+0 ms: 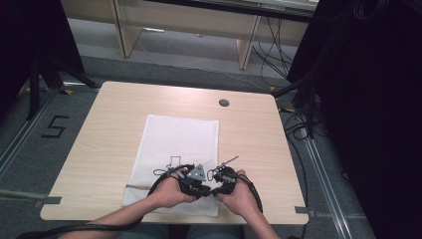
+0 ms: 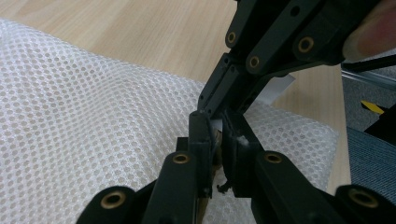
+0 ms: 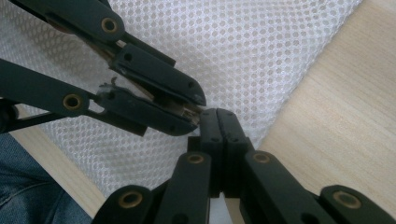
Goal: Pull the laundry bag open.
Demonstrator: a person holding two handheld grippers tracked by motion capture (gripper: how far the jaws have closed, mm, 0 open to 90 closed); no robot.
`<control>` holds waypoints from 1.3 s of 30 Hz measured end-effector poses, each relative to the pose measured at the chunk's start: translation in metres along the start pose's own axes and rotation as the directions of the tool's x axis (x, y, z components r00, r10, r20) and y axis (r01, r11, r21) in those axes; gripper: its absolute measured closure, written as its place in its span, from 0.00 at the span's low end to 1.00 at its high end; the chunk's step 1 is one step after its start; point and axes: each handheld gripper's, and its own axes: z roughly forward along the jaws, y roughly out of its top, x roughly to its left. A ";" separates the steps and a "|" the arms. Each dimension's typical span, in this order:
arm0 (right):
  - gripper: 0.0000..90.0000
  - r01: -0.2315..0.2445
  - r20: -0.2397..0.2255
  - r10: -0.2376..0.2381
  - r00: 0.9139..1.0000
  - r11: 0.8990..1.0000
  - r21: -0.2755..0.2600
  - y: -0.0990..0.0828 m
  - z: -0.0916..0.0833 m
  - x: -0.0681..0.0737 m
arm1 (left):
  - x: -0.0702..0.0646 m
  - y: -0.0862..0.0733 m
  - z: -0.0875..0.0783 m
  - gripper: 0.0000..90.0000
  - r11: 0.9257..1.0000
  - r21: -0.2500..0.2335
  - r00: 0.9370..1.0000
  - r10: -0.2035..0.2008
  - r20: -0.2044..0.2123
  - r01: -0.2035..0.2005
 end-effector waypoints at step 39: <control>1.00 -0.003 0.009 0.003 1.000 1.000 0.025 0.002 0.000 0.002 | 0.000 0.002 -0.017 0.92 1.000 0.009 1.000 0.017 -0.007 -0.017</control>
